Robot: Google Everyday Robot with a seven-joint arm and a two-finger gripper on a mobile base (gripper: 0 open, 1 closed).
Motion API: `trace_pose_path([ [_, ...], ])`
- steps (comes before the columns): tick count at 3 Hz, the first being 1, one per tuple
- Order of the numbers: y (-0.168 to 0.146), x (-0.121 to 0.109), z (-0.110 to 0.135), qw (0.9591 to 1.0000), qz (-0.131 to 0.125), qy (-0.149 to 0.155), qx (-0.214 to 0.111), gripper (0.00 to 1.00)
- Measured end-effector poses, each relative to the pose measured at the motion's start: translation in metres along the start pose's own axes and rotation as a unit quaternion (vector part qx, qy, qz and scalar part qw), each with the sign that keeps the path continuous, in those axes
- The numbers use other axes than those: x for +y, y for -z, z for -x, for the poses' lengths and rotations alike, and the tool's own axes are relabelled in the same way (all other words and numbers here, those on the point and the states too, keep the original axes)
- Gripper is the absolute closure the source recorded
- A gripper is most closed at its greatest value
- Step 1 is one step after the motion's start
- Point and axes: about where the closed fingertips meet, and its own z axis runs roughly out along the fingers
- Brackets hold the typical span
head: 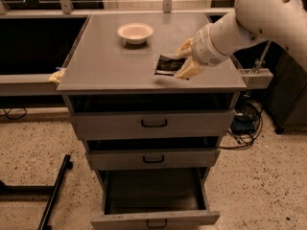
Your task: Pick rxbar chocolate from bottom drawer and place on counter
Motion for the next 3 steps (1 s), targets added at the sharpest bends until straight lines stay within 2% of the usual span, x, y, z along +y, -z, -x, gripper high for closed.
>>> trace_pose_path([
  [1,-0.025,-0.014,-0.005,0.9996,-0.002,-0.016,-0.023,1.0],
  [2,-0.045,-0.016,-0.013,0.9981,-0.002,-0.042,-0.045,1.0],
  [3,-0.047,-0.015,-0.014,0.998,-0.001,-0.044,-0.046,0.8],
])
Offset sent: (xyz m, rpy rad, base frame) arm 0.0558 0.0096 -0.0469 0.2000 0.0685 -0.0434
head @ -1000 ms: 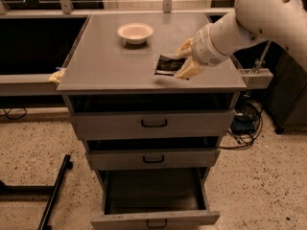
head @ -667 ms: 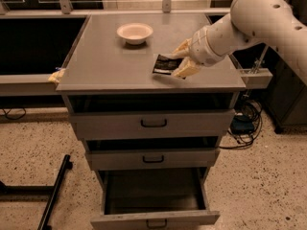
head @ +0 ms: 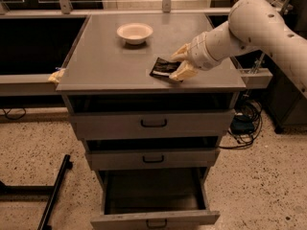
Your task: Pick rxbar chocolate from bottom drawer and place on counter
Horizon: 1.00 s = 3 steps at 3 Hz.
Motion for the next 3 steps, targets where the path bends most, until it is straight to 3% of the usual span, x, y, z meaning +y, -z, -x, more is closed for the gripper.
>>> trace_pose_path([
  [3,-0.0001,0.0,0.0,1.0,0.0,0.0,0.0,0.12],
])
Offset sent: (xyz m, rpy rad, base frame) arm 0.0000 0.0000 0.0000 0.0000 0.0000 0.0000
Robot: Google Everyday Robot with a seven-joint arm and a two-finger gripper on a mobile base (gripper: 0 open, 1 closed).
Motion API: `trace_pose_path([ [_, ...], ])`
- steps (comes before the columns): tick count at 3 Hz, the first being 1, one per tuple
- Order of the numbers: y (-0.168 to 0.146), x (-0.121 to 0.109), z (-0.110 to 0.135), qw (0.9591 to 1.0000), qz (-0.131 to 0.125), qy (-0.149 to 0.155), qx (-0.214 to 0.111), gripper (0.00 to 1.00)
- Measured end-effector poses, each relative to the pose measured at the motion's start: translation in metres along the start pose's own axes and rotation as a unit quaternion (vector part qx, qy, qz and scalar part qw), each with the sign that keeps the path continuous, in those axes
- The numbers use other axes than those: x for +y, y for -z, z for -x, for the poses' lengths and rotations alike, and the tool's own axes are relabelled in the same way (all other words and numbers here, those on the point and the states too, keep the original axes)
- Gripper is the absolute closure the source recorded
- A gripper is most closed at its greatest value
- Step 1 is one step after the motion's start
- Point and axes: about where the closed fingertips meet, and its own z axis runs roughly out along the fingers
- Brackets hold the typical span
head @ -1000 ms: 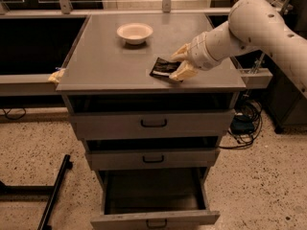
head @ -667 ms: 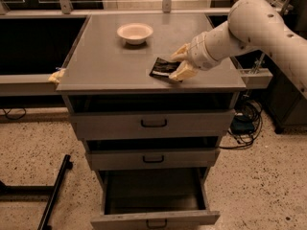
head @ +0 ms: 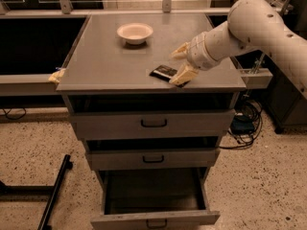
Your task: Pick rxbar chocolate from bottom drawer and place on counter
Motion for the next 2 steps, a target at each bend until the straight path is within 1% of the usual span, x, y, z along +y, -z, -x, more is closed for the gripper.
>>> trace_pose_path([
  [1,-0.0001,0.0,0.0,1.0,0.0,0.0,0.0,0.0],
  [2,-0.0001,0.0,0.0,1.0,0.0,0.0,0.0,0.0],
])
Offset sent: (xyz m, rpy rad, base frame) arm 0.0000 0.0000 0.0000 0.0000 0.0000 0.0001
